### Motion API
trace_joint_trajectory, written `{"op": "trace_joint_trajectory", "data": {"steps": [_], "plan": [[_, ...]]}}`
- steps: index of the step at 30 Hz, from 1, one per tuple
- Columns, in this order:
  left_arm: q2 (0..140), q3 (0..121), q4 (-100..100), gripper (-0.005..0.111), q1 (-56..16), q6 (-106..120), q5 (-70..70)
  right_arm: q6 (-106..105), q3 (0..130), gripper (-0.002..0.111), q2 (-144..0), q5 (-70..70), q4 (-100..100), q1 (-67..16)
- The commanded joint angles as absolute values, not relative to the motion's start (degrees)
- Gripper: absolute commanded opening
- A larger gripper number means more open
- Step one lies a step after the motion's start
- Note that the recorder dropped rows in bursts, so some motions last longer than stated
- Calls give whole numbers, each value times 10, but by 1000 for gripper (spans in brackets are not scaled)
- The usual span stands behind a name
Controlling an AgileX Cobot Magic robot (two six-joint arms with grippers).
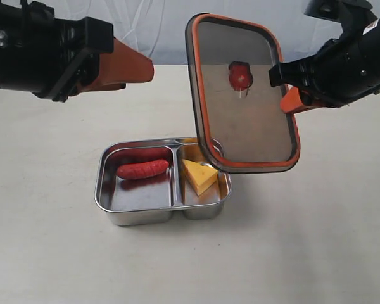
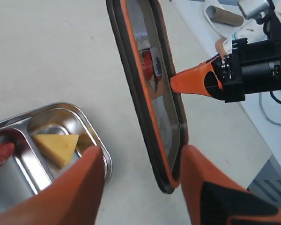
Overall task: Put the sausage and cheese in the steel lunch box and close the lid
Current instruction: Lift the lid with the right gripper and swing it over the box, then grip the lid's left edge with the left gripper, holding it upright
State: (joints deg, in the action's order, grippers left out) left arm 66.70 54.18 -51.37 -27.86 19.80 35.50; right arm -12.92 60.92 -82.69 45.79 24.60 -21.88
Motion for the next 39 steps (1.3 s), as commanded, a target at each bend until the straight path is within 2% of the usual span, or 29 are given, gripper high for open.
{"op": "trace_joint_trajectory", "data": {"steps": [1, 30, 32, 37, 39], "plan": [[683, 540, -530, 49, -275, 213, 355, -134, 608, -1, -822, 444, 265, -241], [693, 540, -532, 48, -275, 256, 320, -162, 608, -1, -822, 410, 348, -347], [698, 540, -524, 41, -275, 256, 329, -177, 608, -1, -822, 409, 367, -351], [713, 540, -517, 0, -275, 256, 333, -210, 608, -1, -822, 409, 408, -351], [713, 540, -513, 0, -275, 258, 326, -210, 608, -1, -822, 412, 409, -351]]}}
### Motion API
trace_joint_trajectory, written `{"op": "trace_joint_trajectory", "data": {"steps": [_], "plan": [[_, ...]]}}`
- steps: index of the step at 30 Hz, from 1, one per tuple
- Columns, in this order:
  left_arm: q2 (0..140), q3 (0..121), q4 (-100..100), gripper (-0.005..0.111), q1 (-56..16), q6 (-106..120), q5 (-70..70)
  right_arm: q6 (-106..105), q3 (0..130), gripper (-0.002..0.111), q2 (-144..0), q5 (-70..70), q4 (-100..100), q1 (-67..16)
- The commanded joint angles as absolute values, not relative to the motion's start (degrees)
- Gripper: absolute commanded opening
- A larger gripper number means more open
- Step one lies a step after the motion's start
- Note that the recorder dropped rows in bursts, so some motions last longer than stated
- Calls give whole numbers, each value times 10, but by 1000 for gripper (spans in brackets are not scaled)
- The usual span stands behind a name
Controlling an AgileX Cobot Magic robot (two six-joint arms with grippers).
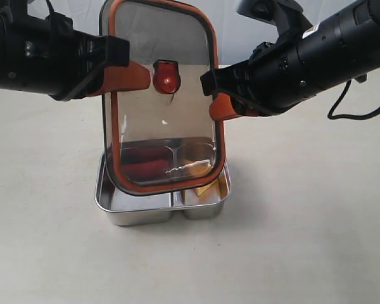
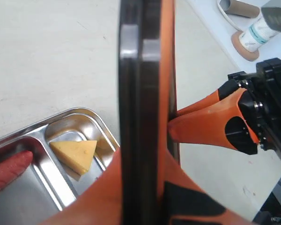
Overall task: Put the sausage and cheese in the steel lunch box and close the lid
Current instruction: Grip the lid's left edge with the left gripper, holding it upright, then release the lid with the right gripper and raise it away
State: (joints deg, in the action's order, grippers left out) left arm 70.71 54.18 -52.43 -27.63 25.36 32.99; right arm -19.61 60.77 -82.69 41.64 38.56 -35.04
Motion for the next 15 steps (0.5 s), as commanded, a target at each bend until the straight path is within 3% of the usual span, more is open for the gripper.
{"op": "trace_joint_trajectory", "data": {"steps": [1, 9, 11, 15], "plan": [[713, 540, -514, 0, -275, 258, 323, -210, 608, -1, -822, 413, 409, -351], [713, 540, -504, 0, -275, 259, 300, -210, 608, 1, -822, 413, 379, -351], [713, 540, -503, 0, -275, 259, 300, -210, 608, 9, -822, 413, 369, -351], [713, 540, -498, 0, -275, 259, 297, -210, 608, 38, -822, 413, 356, -348]]}}
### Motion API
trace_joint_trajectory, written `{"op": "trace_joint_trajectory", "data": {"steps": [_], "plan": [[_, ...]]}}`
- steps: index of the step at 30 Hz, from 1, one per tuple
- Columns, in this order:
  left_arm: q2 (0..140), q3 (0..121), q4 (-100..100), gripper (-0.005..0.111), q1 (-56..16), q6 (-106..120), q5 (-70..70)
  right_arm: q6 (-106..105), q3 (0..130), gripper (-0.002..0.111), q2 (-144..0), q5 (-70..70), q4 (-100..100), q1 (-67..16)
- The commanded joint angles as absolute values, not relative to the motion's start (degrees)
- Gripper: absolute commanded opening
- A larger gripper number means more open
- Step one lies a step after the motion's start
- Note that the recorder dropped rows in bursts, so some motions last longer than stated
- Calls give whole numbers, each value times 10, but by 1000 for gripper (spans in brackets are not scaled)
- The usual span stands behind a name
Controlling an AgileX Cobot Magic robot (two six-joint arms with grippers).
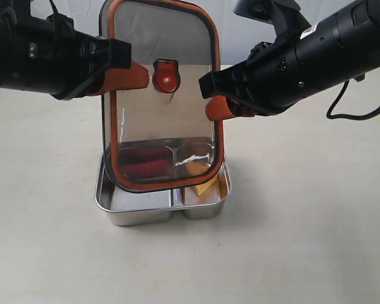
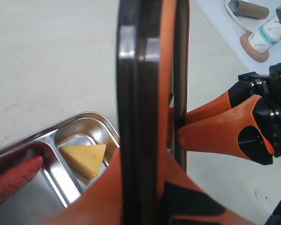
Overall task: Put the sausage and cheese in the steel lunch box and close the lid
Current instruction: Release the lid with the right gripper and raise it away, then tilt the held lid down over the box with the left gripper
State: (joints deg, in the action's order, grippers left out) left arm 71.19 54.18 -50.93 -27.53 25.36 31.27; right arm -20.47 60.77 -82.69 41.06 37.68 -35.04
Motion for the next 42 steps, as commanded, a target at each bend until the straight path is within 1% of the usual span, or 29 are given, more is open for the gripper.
{"op": "trace_joint_trajectory", "data": {"steps": [1, 3, 5, 8, 9, 11, 15, 19, 32, 36, 42], "plan": [[713, 540, -492, 0, -275, 259, 296, -210, 608, 45, -822, 413, 348, -348], [713, 540, -483, 0, -275, 259, 295, -206, 608, 51, -822, 413, 329, -347], [713, 540, -475, 0, -275, 259, 294, -185, 608, 49, -822, 411, 297, -347], [713, 540, -462, 0, -275, 260, 280, -129, 608, 38, -819, 398, 233, -347], [713, 540, -455, 0, -275, 260, 279, -104, 608, 32, -816, 397, 200, -347], [713, 540, -448, 0, -275, 260, 275, -63, 608, 24, -808, 393, 157, -347], [713, 540, -426, 0, -275, 260, 264, 9, 608, 12, -778, 389, 50, -347], [713, 540, -360, 0, -275, 260, 251, 41, 608, -1, -742, 402, 0, -347], [713, 540, -110, 0, -278, 261, 252, 61, 608, -1, -656, 407, -21, -347], [713, 540, 35, 0, -324, 260, 252, 61, 608, -1, -652, 408, -18, -347], [716, 540, 153, 0, -413, 254, 246, 61, 608, -1, -652, 419, -18, -347]]}}
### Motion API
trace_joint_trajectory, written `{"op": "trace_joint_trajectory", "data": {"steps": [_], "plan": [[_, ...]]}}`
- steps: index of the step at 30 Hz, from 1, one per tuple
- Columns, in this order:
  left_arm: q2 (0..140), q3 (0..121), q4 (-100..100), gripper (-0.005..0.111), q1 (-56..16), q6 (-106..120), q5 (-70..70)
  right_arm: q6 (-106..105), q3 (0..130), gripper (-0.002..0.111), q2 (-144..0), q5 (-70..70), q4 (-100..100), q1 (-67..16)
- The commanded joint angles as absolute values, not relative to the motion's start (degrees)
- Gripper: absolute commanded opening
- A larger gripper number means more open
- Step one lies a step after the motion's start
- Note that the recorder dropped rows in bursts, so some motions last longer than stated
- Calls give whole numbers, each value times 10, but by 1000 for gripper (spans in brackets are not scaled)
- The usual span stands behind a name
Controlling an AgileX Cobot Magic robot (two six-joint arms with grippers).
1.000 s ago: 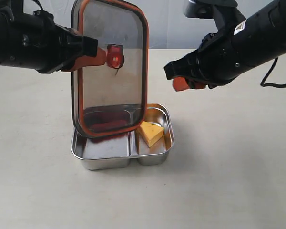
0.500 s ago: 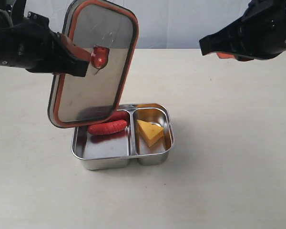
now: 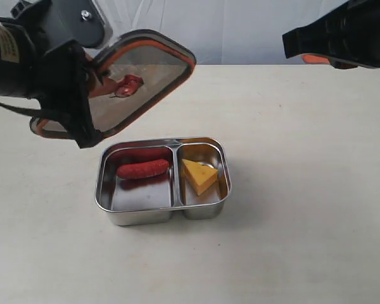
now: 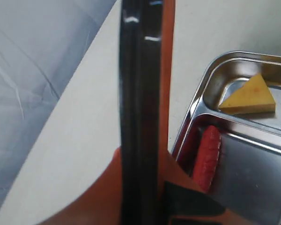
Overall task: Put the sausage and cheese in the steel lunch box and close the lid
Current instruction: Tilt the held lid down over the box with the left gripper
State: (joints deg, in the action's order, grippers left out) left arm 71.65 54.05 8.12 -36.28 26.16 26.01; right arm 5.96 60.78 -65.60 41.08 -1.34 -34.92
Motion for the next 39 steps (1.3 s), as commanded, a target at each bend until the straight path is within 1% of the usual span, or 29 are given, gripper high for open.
{"op": "trace_joint_trajectory", "data": {"steps": [1, 5, 10, 14, 15, 20, 26, 31, 39], "plan": [[719, 540, 174, 0, -428, 254, 249, 61, 608, -1, -652, 423, -18, -347], [755, 540, 304, 0, -478, 203, 287, 61, 608, -1, -652, 445, -18, -347], [820, 540, 545, 0, -535, 21, 365, 61, 608, -1, -652, 465, -18, -347], [860, 540, 632, 0, -577, -85, 399, 61, 608, -1, -652, 474, -27, -347], [876, 540, 640, 0, -596, -92, 410, 61, 608, -1, -652, 479, -36, -347], [900, 540, 641, 0, -629, -137, 429, 61, 608, -1, -652, 495, -47, -347], [918, 539, 642, 0, -629, -176, 455, 61, 608, -1, -652, 494, -48, -347], [951, 529, 633, 0, -629, -187, 453, 61, 608, -1, -652, 495, -48, -347], [951, 529, 583, 0, -629, -184, 431, 62, 608, -1, -652, 494, -48, -347]]}}
